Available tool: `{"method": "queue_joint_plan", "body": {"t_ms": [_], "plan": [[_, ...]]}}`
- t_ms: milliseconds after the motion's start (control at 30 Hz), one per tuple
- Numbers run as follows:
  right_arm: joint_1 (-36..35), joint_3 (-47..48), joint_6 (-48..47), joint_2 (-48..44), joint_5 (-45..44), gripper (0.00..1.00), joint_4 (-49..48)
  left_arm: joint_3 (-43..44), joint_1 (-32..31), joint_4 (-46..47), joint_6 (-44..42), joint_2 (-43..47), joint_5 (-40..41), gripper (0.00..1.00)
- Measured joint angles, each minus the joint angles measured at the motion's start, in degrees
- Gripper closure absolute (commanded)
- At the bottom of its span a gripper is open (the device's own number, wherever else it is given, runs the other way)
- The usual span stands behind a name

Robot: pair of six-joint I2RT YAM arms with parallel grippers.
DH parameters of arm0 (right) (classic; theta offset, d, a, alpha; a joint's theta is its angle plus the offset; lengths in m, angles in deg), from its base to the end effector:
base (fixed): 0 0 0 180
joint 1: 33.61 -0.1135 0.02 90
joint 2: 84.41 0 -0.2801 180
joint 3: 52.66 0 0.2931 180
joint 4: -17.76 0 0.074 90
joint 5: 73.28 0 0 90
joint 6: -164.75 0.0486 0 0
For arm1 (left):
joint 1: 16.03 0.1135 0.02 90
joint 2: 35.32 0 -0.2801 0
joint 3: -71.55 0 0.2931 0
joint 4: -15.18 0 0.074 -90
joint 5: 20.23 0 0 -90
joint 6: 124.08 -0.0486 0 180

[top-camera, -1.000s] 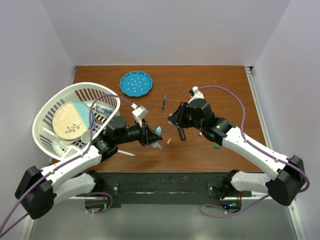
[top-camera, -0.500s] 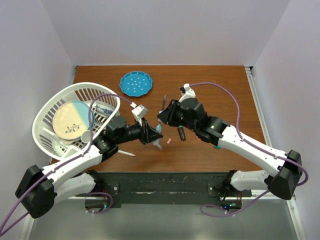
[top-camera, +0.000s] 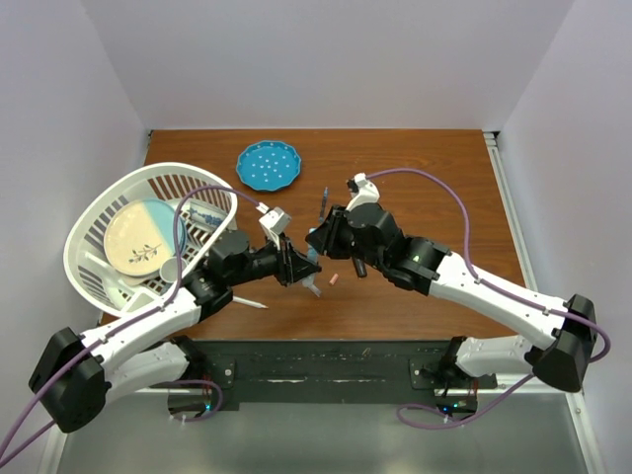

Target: Insert the pens into the pen caps

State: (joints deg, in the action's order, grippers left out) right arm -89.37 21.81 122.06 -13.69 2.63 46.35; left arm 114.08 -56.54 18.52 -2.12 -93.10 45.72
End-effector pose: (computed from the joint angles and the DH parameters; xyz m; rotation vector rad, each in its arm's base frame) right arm 0.1954 0.2661 0.3462 0.0107 2.1091 0.8904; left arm 0.1919 -0.1900 0.2489 0.4740 1.8904 -1.2507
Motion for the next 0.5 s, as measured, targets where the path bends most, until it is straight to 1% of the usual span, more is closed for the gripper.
{"method": "queue_joint_plan", "body": {"t_ms": [100,433,500], "plan": [[-1.3,0.0,0.0,0.0,-2.0,1.00,0.8,0.0,0.0,-0.1,0.0,0.3,-0.2,1.00],[-9.0,0.1,0.6,0.2,-13.5,1.00,3.3,-0.6,-0.6,-3.3,0.3,2.4,-1.4,1.00],[-10.4,0.9,1.5,1.0,-15.6,1.00,5.1,-0.6,-0.8,-4.1,0.3,2.5,-1.7,1.00]]}}
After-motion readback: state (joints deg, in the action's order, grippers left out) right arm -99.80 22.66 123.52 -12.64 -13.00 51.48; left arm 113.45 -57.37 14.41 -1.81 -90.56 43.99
